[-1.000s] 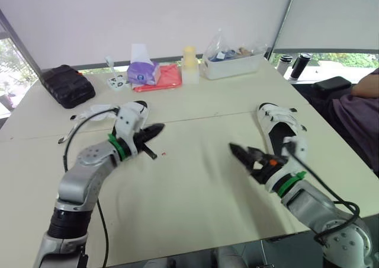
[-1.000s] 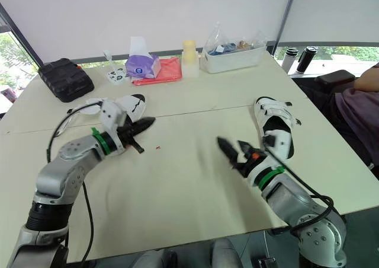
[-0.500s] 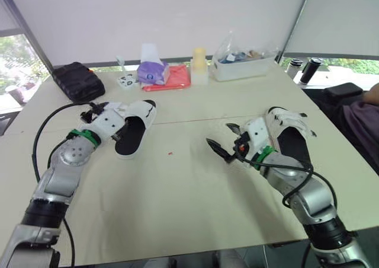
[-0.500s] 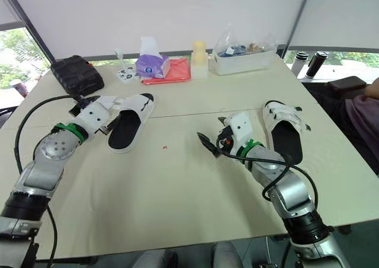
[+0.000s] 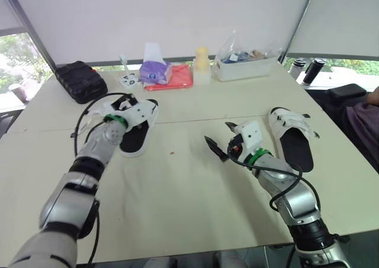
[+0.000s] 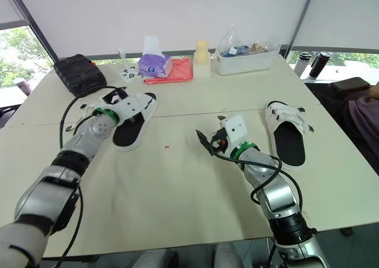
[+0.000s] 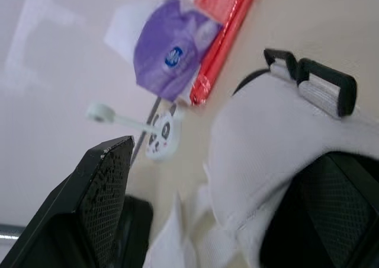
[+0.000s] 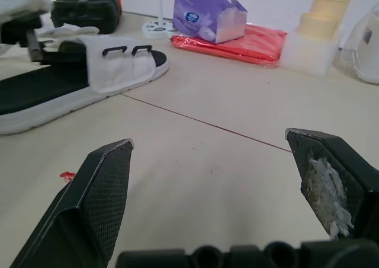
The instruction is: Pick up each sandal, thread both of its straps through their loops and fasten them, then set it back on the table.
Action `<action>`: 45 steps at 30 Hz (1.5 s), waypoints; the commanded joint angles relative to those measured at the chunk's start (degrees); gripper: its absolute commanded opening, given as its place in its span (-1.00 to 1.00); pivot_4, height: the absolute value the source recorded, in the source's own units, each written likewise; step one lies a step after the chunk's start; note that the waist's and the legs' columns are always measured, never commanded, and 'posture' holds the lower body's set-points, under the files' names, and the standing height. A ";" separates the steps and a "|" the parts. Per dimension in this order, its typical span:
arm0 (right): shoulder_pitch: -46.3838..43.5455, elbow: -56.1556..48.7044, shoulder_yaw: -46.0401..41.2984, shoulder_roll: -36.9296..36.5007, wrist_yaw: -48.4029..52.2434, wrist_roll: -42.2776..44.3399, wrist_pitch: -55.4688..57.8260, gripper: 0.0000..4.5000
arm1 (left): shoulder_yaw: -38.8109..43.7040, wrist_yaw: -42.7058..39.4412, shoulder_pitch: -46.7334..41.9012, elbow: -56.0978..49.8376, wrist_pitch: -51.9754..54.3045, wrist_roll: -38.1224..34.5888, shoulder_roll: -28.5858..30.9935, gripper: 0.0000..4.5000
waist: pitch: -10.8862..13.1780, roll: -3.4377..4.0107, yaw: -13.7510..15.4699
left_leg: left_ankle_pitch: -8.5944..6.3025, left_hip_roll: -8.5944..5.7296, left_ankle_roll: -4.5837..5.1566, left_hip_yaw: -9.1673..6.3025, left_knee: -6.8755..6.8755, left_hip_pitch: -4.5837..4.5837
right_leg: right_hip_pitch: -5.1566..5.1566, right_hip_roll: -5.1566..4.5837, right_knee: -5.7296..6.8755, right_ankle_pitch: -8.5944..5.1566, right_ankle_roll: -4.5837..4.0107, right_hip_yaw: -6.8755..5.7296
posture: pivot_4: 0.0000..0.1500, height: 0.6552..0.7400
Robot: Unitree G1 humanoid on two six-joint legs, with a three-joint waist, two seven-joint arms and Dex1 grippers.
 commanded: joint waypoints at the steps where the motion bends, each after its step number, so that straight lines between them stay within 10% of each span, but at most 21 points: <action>1: -0.48 -1.51 -1.90 0.81 -0.57 -1.19 -1.31 1.00 | -2.00 3.37 -4.97 8.09 -2.98 2.55 -1.37 0.81 | 0.00 0.00 -0.11 | 0.00 -0.02 0.00 0.00 0.01 -0.06 | -0.06 -0.01 0.01 0.00 0.00 0.00 | 1.00 1.00; 10: 1.20 -2.45 -4.69 1.47 -1.49 -2.18 -0.77 1.00 | -3.57 4.05 -6.83 13.96 -4.83 3.66 -2.55 -0.96 | -0.01 -0.01 -1.35 | 0.04 -0.03 -0.06 -0.06 0.09 -0.61 | -0.70 -0.02 0.20 0.01 0.01 0.02 | 1.00 1.00; 14: 1.60 -2.55 -6.11 1.07 -1.77 -2.70 -1.09 1.00 | -4.25 3.28 -7.59 11.42 -8.69 4.28 -0.95 -0.98 | -0.01 -0.01 -1.25 | 0.05 -0.06 -0.06 -0.04 0.11 -0.60 | -0.67 -0.03 0.22 0.01 0.02 0.02 | 1.00 1.00; 28: 1.72 2.31 -16.44 -7.23 3.79 -2.28 -5.31 1.00 | -13.95 3.55 -4.39 -13.13 -72.87 22.91 14.70 -0.98 | 0.00 -0.03 -1.41 | 0.05 0.02 -0.05 0.16 0.06 -0.62 | -0.72 -0.12 0.15 0.02 0.02 0.08 | 1.00 1.00; 45: 5.56 -2.38 -15.33 -6.73 9.90 1.35 -3.14 1.00 | -38.40 65.21 -5.61 -24.71 -49.99 70.33 20.56 -0.98 | -0.02 -0.06 -1.34 | 0.06 -0.10 0.08 0.21 0.11 -0.53 | -0.66 -0.06 0.39 0.03 0.06 0.08 | 1.00 1.00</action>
